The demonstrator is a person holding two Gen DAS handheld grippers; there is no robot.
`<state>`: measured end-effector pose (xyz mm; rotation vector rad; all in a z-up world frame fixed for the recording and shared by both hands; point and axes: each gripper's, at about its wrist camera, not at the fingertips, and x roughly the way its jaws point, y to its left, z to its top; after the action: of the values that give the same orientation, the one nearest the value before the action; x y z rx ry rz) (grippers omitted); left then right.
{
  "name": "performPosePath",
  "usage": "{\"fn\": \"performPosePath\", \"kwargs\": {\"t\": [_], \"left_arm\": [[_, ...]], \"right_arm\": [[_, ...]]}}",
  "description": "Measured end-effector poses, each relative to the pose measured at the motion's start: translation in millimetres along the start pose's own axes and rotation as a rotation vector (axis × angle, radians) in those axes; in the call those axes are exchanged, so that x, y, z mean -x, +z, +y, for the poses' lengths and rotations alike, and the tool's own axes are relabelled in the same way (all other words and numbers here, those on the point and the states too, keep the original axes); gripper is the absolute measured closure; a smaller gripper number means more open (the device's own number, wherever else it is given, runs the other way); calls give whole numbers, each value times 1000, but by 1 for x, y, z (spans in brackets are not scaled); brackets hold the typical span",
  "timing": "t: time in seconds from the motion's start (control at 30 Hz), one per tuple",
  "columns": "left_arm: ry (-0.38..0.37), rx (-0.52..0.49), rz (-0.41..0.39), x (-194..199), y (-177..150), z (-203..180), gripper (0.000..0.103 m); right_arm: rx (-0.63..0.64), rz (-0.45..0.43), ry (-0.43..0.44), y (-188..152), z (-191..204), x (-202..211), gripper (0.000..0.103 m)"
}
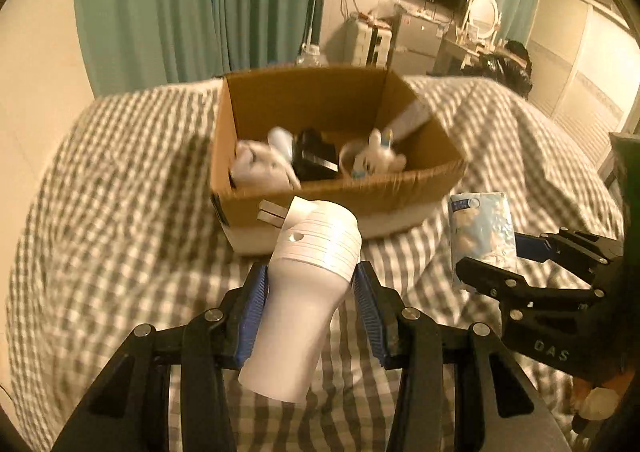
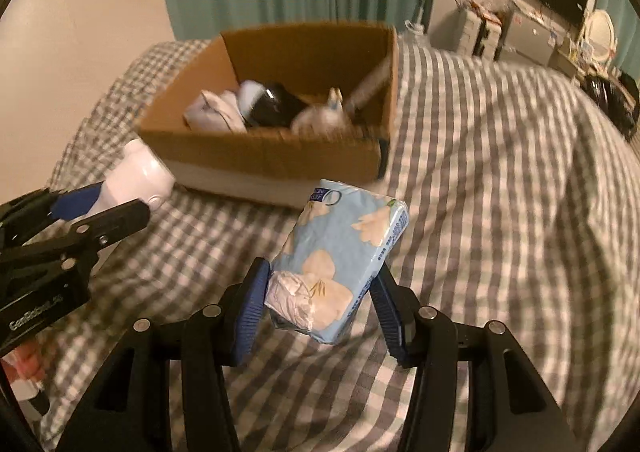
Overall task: Organize objects
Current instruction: 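Carry the tissue pack and white bottle into the box and open both tools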
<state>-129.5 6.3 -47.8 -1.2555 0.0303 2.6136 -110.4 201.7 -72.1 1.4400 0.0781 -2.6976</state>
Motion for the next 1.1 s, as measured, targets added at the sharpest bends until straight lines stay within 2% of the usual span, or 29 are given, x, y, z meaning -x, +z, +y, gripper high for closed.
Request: {"fn": "performPosePath", "kwargs": {"t": [0.27, 0.5, 0.67, 0.77, 0.83, 0.97, 1.1], "left_arm": [[12, -26, -82, 38, 57, 1, 58], [20, -35, -118, 37, 107, 10, 58], [7, -15, -156, 16, 135, 17, 58], [-31, 14, -166, -6, 149, 27, 58], [-21, 14, -164, -19, 153, 31, 58], [-43, 15, -127, -54, 161, 41, 58], [-39, -28, -99, -82, 164, 44, 58]], "right_arm": [[62, -113, 9, 53, 18, 51, 52], [67, -186, 15, 111, 20, 65, 52], [69, -182, 10, 142, 21, 43, 52], [64, -164, 8, 157, 21, 19, 52], [64, -146, 8, 167, 21, 1, 52], [68, -106, 9, 181, 21, -37, 52], [84, -52, 0, 186, 22, -78, 52]]}}
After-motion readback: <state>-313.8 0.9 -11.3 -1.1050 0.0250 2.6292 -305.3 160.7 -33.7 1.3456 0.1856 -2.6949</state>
